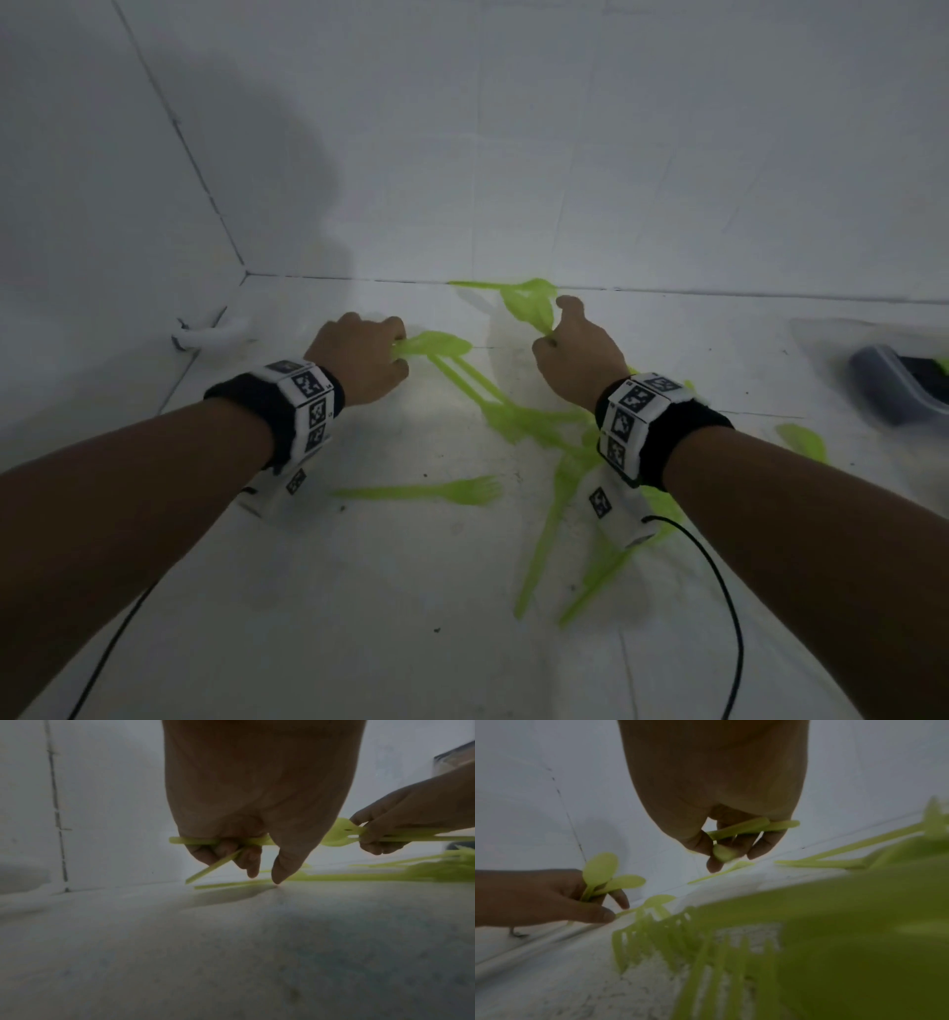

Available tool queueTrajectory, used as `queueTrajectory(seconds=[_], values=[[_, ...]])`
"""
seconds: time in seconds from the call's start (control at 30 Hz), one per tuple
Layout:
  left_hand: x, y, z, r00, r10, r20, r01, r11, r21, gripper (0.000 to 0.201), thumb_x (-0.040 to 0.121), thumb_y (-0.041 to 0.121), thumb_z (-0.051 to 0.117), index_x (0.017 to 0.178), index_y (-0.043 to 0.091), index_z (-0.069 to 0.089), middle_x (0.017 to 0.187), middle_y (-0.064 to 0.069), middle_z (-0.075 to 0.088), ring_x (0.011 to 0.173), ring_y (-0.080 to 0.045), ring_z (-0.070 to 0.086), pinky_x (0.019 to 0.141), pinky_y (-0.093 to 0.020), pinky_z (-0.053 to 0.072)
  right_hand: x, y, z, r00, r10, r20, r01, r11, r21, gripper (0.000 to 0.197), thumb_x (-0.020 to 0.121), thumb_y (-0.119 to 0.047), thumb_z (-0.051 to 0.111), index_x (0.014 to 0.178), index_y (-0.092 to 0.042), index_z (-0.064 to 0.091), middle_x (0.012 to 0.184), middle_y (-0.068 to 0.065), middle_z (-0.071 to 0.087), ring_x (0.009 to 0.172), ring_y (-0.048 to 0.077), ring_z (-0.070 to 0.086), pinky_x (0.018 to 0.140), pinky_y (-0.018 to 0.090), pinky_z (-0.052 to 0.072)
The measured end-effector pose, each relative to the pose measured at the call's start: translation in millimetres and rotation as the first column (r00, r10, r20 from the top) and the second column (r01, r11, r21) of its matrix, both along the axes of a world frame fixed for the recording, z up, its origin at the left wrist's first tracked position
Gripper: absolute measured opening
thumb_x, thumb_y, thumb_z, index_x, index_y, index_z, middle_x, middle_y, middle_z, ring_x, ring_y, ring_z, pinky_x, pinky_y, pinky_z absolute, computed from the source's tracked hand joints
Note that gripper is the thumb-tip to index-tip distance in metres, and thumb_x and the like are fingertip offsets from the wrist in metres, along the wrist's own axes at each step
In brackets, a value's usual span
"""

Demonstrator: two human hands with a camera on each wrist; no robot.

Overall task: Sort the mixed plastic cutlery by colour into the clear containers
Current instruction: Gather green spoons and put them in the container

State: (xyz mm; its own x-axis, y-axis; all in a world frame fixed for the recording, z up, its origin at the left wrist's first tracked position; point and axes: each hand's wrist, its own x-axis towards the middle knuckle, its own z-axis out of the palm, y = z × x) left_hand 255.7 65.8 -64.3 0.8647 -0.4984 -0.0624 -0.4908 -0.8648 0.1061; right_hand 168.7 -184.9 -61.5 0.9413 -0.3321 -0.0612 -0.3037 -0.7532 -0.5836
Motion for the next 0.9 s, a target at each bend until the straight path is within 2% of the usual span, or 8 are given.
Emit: queueTrajectory(seconds=[0.1, 0.27, 0.33, 0.53, 0.63, 0.73, 0.83, 0.9], values=[[7.8, 2.5, -6.9, 0.998, -0.060, 0.017, 0.060, 0.998, 0.009, 0.022, 0.100, 0.038, 0.051, 0.107, 0.018, 0.057, 0.102, -0.007, 0.065, 0.100, -0.033, 0.054, 0.085, -0.041, 0.044, 0.3, -0.9, 1.5, 0.998, 0.023, -0.066, -0.024, 0.999, -0.023, 0.045, 0.099, -0.020, 0.045, 0.144, -0.012, 0.043, 0.115, 0.012, 0.066, 0.098, 0.030, 0.062, 0.088, 0.041, 0.054], [4.8, 14.3, -4.6, 0.989, -0.122, 0.080, 0.112, 0.986, 0.127, 0.032, 0.090, 0.044, 0.030, 0.085, 0.016, 0.043, 0.085, -0.004, 0.049, 0.087, -0.029, 0.046, 0.075, -0.040, 0.040, 9.4, -8.5, 1.7, 0.998, -0.044, -0.040, 0.041, 0.998, -0.054, 0.020, 0.099, -0.024, 0.046, 0.114, -0.012, 0.043, 0.091, 0.005, 0.057, 0.084, 0.030, 0.058, 0.070, 0.035, 0.043], [1.9, 19.8, 1.0, 0.991, -0.106, 0.083, 0.100, 0.992, 0.071, 0.032, 0.083, 0.047, 0.025, 0.080, 0.018, 0.037, 0.079, 0.000, 0.044, 0.084, -0.027, 0.041, 0.071, -0.038, 0.034, 18.4, -13.3, 1.4, 0.997, -0.039, -0.066, 0.034, 0.996, -0.084, 0.024, 0.098, -0.028, 0.049, 0.117, -0.013, 0.045, 0.096, 0.003, 0.056, 0.086, 0.028, 0.056, 0.071, 0.034, 0.041], [-4.5, 25.8, 3.9, 0.999, -0.004, -0.040, -0.007, 0.961, -0.276, 0.027, 0.097, 0.033, 0.054, 0.088, 0.020, 0.032, 0.074, -0.008, 0.047, 0.066, -0.031, 0.046, 0.055, -0.037, 0.025, 55.9, -13.0, -2.3, 0.989, 0.070, -0.128, -0.094, 0.976, -0.195, 0.029, 0.099, -0.025, 0.049, 0.126, -0.013, 0.052, 0.109, 0.008, 0.057, 0.089, 0.028, 0.050, 0.073, 0.031, 0.039], [-11.7, 19.7, 3.5, 0.998, -0.062, -0.009, 0.056, 0.947, -0.317, 0.022, 0.095, 0.034, 0.051, 0.091, 0.022, 0.033, 0.073, -0.001, 0.046, 0.066, -0.021, 0.042, 0.055, -0.035, 0.023, 77.1, -6.4, -4.7, 0.981, 0.127, -0.147, -0.157, 0.965, -0.211, 0.034, 0.099, -0.022, 0.048, 0.133, -0.016, 0.048, 0.106, 0.007, 0.055, 0.090, 0.031, 0.056, 0.071, 0.031, 0.040], [-17.0, 10.5, 3.3, 0.995, -0.091, 0.036, 0.098, 0.923, -0.372, 0.019, 0.097, 0.025, 0.054, 0.091, 0.018, 0.037, 0.069, 0.006, 0.044, 0.064, -0.010, 0.036, 0.055, -0.030, 0.022, 98.2, -2.2, -6.5, 0.969, 0.160, -0.190, -0.199, 0.957, -0.213, 0.045, 0.099, -0.024, 0.050, 0.143, -0.018, 0.040, 0.117, 0.012, 0.057, 0.092, 0.031, 0.056, 0.073, 0.033, 0.042], [-19.3, 5.8, 0.8, 0.995, -0.094, 0.047, 0.105, 0.907, -0.408, 0.018, 0.095, 0.017, 0.054, 0.089, 0.019, 0.037, 0.067, 0.006, 0.042, 0.061, -0.011, 0.036, 0.055, -0.032, 0.022, 114.0, 0.1, -9.3, 0.961, 0.129, -0.246, -0.183, 0.960, -0.211, 0.051, 0.099, -0.030, 0.048, 0.146, -0.016, 0.036, 0.121, 0.013, 0.056, 0.094, 0.031, 0.053, 0.087, 0.044, 0.050], [-17.4, 7.0, -3.0, 0.993, -0.104, 0.062, 0.120, 0.908, -0.401, 0.020, 0.094, 0.017, 0.054, 0.088, 0.022, 0.035, 0.067, 0.004, 0.043, 0.060, -0.014, 0.036, 0.055, -0.033, 0.023, 120.3, 1.1, -12.5, 0.962, 0.127, -0.242, -0.179, 0.962, -0.207, 0.051, 0.098, -0.032, 0.047, 0.146, -0.017, 0.036, 0.114, 0.011, 0.057, 0.089, 0.029, 0.051, 0.085, 0.041, 0.050]])
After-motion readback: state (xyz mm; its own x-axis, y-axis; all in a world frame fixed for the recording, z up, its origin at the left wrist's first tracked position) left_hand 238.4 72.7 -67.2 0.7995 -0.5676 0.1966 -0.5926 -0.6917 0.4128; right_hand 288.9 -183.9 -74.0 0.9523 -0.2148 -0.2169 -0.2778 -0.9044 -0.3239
